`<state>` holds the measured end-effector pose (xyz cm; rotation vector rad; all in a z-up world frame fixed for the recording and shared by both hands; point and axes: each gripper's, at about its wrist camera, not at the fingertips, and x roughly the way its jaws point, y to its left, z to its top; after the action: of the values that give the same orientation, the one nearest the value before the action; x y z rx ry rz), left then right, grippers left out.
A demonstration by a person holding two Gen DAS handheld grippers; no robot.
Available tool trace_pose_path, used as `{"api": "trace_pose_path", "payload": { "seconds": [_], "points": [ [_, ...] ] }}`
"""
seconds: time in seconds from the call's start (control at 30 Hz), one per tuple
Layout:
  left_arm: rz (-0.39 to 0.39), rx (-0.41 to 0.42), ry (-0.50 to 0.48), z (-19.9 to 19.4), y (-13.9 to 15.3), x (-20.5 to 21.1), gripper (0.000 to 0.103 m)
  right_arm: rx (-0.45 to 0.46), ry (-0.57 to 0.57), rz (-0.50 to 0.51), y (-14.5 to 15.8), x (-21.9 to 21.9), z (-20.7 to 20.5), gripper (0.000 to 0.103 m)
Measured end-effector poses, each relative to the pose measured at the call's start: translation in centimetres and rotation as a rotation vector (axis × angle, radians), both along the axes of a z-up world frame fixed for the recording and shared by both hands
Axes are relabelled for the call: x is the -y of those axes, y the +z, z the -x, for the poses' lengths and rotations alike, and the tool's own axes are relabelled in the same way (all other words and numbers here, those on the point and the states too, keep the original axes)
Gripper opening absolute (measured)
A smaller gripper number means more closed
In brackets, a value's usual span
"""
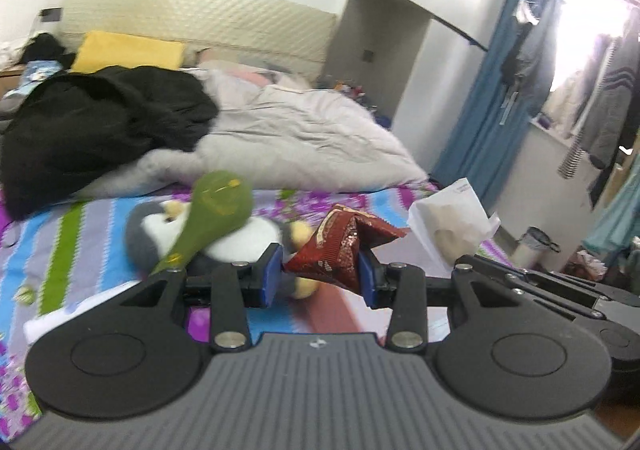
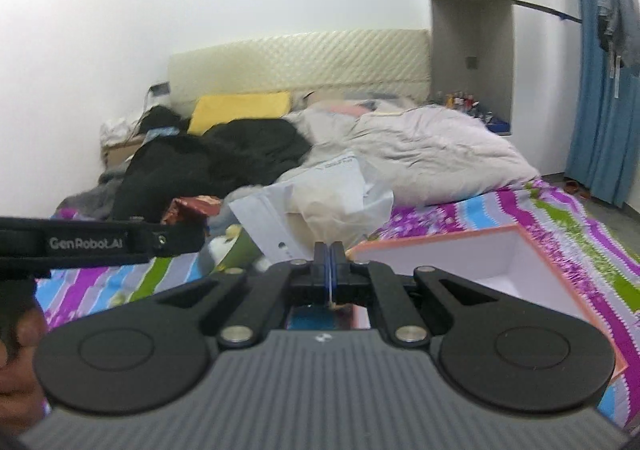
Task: Organize soft objects
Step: 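Carry the brown candy and clear bag over the pink box and open both grippers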
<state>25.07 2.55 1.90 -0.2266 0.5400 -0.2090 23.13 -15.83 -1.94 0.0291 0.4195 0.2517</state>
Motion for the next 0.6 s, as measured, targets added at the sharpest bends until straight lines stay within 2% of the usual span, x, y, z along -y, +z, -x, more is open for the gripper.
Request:
{"api": "trace_pose_path", "payload": {
  "seconds": [0.2, 0.33, 0.6],
  "points": [
    [0.023, -0.038, -0.090, -3.1, 0.6, 3.9, 0.046, 0.003, -0.062, -0.002, 1.9, 3.5, -1.7, 0.005],
    [0.033, -0.109, -0.145, -6.2, -0.6, 6.3, 0.046, -0.027, -0.101, -0.018, 2.5, 6.2, -3.1, 0.005],
    [-0.021, -0.247, -0.203, -12.6, -5.0, 11.5, 0.046, -0.190, -0.155, -0.008, -0.5, 10.6, -7.9, 0.005]
  ]
}}
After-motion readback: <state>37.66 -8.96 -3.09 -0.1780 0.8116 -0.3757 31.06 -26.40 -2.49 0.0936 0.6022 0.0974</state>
